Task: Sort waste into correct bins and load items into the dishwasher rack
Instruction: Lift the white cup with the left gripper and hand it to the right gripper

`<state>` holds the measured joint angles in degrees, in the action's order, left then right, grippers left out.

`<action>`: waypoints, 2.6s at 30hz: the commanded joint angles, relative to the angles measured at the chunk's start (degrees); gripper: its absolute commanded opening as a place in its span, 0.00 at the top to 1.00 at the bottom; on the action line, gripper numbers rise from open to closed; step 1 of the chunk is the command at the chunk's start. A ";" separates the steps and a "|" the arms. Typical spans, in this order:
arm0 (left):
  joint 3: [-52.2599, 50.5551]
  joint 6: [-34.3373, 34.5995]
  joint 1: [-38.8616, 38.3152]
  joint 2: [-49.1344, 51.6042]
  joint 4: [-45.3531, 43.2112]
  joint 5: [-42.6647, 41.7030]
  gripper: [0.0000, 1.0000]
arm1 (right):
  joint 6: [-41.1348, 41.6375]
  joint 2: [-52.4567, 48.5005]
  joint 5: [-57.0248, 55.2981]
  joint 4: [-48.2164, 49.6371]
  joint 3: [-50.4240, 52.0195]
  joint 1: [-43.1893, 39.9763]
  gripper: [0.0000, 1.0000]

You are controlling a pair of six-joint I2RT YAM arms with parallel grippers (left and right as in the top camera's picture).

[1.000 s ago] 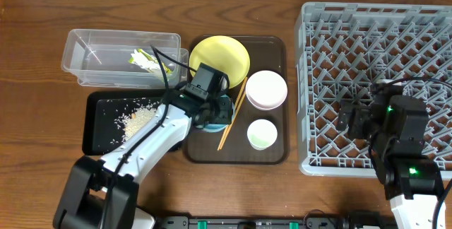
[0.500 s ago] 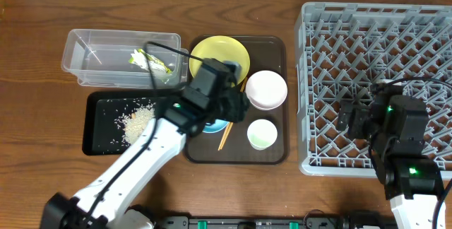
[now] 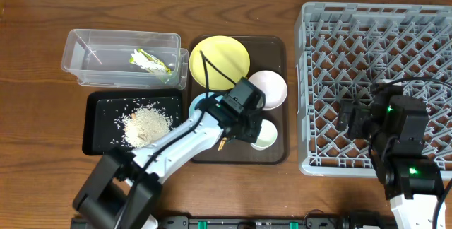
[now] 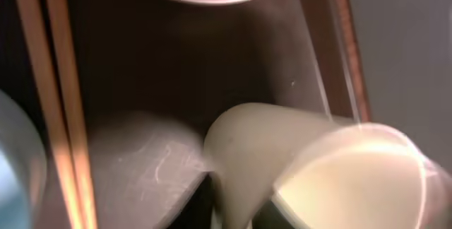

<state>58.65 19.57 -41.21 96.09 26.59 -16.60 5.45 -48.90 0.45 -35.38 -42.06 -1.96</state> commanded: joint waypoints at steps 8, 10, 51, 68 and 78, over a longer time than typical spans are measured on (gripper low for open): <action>0.52 2.40 7.08 -8.70 0.66 -1.79 0.94 | 0.26 0.24 0.26 3.67 -1.22 0.85 0.01; 0.52 4.52 10.97 -11.87 -1.09 -5.79 0.94 | 0.20 0.17 0.74 5.92 -1.22 0.85 0.01; 0.50 28.17 16.31 -1.95 -36.37 -59.60 0.94 | -14.23 -22.36 73.55 31.78 -1.22 2.08 0.04; 0.50 28.83 16.11 -1.95 -36.35 -59.47 0.94 | -13.77 -22.36 73.53 37.09 -1.22 4.66 0.16; 0.50 28.79 16.11 -1.95 -36.35 -59.43 0.94 | -13.79 -22.36 73.50 37.09 -1.22 4.66 0.37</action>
<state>58.87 48.23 -24.86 94.17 -9.45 -74.59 -8.45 -71.20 74.87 1.58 -42.33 2.39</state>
